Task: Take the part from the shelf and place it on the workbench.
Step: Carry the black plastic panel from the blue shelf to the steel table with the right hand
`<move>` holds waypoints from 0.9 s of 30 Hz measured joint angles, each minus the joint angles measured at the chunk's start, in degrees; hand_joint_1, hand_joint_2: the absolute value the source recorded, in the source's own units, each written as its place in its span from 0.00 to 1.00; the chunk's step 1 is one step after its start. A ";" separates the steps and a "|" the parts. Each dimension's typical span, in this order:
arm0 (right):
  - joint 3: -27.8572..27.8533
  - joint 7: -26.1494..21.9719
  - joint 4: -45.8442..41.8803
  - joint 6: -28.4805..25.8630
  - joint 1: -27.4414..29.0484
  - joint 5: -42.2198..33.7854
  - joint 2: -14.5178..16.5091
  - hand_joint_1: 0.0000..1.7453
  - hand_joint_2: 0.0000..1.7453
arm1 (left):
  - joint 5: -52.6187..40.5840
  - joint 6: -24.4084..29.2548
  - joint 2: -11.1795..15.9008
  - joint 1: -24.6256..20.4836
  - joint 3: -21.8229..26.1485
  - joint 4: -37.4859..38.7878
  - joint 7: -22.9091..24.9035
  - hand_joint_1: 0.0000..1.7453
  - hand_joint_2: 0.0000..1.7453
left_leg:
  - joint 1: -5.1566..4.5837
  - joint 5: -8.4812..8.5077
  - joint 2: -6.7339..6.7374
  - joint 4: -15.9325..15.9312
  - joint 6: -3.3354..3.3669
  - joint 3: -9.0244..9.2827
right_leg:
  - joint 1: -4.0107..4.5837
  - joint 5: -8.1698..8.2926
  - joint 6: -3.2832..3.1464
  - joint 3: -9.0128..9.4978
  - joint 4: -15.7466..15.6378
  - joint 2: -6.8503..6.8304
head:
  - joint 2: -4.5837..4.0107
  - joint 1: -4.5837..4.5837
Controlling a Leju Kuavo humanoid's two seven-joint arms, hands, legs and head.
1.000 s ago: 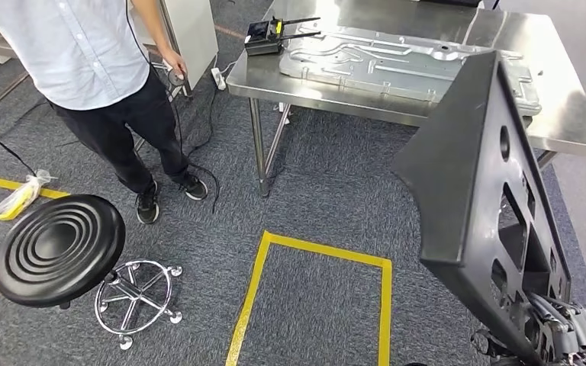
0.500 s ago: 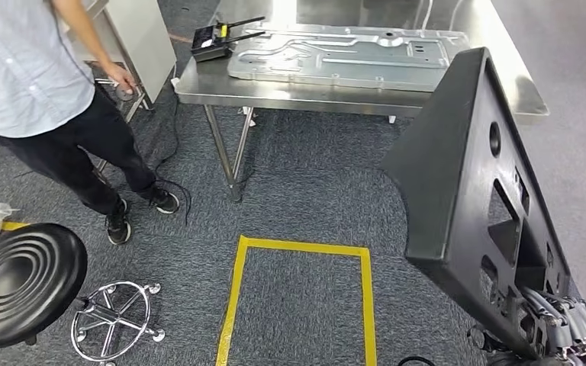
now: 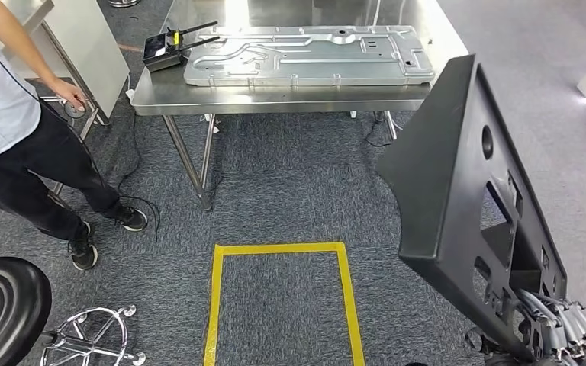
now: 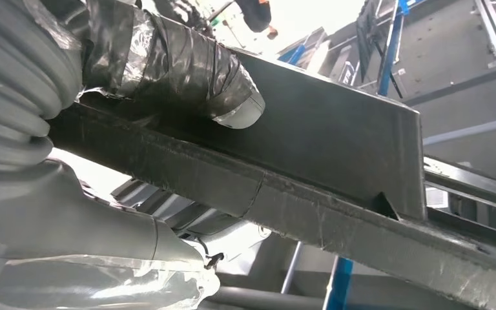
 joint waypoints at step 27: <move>5.57 0.00 3.35 0.00 -2.87 3.75 -3.90 1.00 1.00 | -0.02 -3.85 2.34 -0.79 0.36 0.00 5.43 0.00 1.00 | 0.05 -0.55 2.98 -0.58 -1.34 0.94 | -0.44 -0.31 -0.12 1.61 -1.18 -5.70 | 0.00 0.20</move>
